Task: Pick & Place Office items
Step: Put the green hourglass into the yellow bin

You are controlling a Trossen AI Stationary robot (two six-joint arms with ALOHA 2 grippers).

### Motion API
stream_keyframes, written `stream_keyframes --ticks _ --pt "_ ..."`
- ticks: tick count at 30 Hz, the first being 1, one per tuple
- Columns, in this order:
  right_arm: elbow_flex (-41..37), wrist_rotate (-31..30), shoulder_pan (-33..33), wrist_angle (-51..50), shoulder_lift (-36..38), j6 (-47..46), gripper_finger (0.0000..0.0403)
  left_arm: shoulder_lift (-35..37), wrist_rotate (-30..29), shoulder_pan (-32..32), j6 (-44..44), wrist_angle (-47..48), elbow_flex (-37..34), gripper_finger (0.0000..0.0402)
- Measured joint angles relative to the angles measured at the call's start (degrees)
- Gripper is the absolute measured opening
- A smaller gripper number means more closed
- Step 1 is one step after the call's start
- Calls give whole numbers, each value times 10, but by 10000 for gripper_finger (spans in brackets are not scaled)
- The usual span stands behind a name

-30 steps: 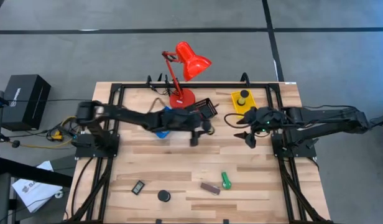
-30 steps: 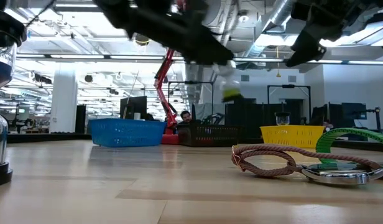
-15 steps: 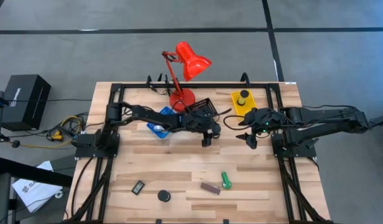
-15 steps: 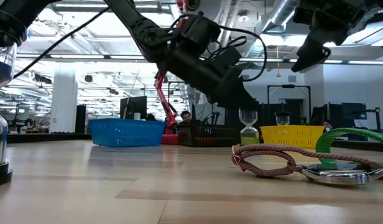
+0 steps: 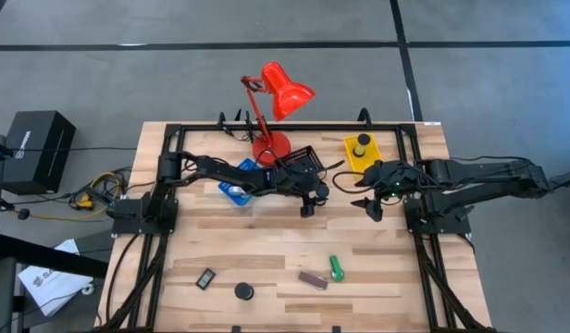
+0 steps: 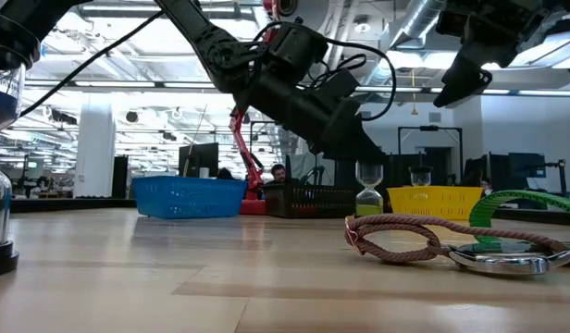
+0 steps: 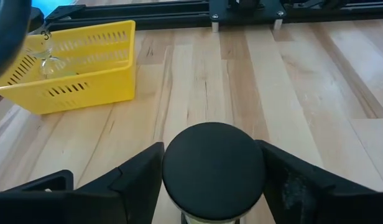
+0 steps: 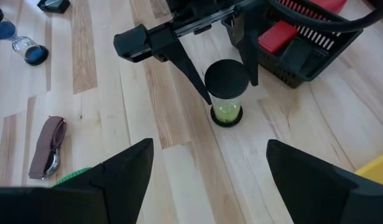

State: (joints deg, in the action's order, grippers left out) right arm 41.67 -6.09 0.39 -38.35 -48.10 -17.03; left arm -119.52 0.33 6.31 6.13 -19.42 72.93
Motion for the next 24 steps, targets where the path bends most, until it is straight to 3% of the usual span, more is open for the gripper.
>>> stream_keyframes --ticks 11,24 --pt "0 0 0 0 0 0 304 14 -4 0 11 -6 -1 268" --pt "0 0 0 46 0 0 304 152 -3 0 11 72 0 269"
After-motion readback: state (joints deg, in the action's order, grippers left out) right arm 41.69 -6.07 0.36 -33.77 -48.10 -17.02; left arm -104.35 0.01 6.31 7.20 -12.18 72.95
